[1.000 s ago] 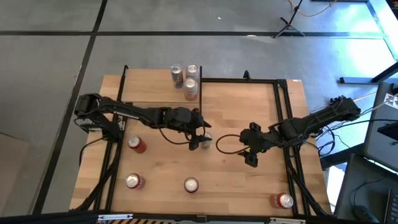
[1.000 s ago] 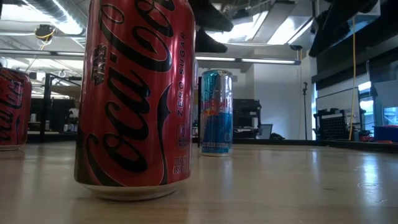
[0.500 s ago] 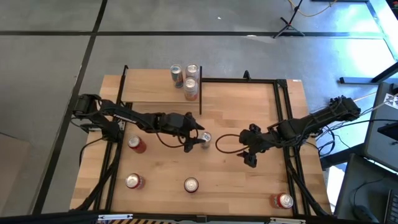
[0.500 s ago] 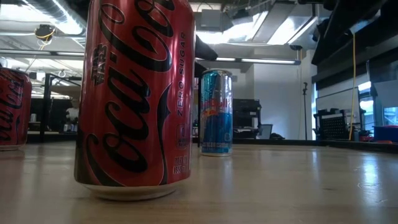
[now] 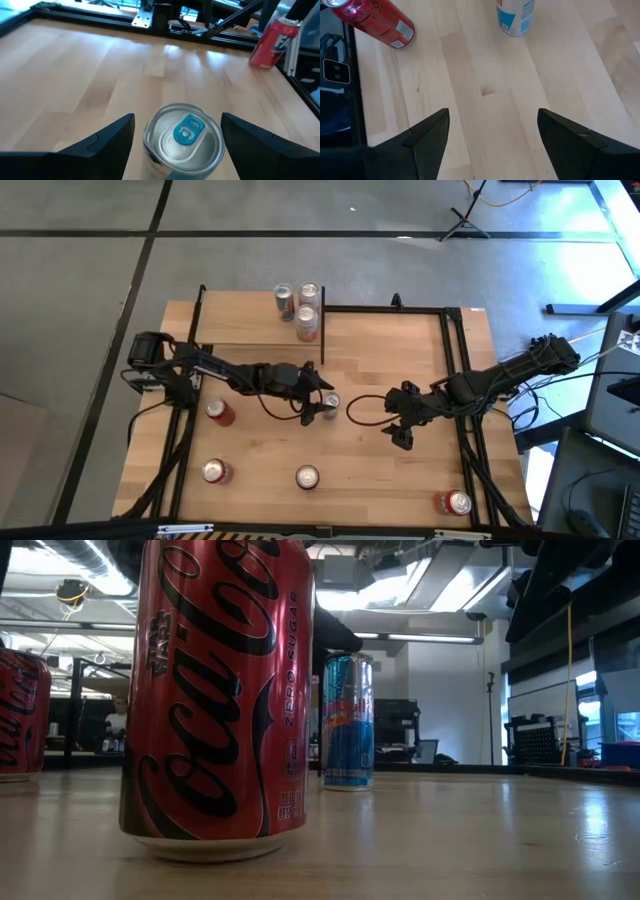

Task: Place canned beverage on shelf
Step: Put the blue soda can on the shelf aligned with the other blue soda can

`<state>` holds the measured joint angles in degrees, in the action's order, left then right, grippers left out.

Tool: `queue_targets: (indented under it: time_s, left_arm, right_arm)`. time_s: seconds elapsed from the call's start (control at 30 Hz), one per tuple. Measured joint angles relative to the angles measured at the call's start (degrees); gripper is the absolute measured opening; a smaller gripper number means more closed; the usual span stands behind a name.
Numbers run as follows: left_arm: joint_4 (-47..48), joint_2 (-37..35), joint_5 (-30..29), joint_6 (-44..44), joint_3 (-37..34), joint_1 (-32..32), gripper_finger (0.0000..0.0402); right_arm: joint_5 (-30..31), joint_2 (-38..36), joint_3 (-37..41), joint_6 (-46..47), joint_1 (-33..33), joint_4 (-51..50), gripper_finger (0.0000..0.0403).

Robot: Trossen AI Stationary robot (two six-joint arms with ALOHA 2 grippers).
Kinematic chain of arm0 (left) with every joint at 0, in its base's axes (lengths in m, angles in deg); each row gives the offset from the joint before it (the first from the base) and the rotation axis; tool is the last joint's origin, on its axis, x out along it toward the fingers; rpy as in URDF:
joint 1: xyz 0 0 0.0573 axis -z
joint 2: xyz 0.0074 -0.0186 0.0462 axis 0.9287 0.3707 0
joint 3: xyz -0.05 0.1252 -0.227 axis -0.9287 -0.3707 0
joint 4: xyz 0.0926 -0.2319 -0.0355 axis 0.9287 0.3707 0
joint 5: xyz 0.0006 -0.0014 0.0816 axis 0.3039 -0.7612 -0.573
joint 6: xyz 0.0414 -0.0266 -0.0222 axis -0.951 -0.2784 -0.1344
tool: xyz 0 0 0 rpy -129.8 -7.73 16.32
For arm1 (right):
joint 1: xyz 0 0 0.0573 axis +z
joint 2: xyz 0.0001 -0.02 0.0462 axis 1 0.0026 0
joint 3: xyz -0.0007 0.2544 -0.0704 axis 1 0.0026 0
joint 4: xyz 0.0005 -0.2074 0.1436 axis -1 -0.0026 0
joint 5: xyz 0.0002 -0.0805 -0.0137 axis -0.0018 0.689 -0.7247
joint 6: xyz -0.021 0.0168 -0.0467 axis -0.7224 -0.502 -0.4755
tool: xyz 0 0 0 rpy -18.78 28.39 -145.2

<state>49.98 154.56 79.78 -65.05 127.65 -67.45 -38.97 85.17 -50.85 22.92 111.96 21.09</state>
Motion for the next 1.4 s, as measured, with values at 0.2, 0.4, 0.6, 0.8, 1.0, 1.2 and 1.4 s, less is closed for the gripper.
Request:
queue_targets:
  time_s: [0.2,0.4,0.6,0.8,1.0,1.2,1.4]
  left_arm:
    - [-0.6,1.6,0.9,0.0,0.2,0.0,0.0284]
    - [0.5,4.0,1.7,-0.1,0.0,0.0,0.0284]
    - [0.4,4.2,1.4,0.2,0.0,0.0,0.0284]
    - [0.1,4.2,1.4,0.5,0.0,0.0,0.0269]
    - [-0.1,4.1,1.9,2.7,0.0,0.0,0.0204]
    - [0.9,-1.2,2.9,7.8,0.1,0.0,0.0195]
    - [8.1,-12.1,0.2,8.6,0.2,0.1,0.0196]
  right_arm:
    - [0.1,0.0,0.0,0.2,0.0,0.0,0.0291]
    - [0.1,0.0,0.0,0.2,0.0,0.0,0.0291]
    - [0.5,0.0,0.0,0.1,0.0,0.0,0.0291]
    - [1.1,0.0,0.0,0.1,0.0,0.0,0.0291]
    - [1.0,0.0,0.0,0.1,0.0,0.0,0.0291]
    - [1.0,0.0,0.0,0.2,0.0,0.4,0.0291]
    - [1.0,-0.1,0.0,-0.1,0.0,0.5,0.0291]
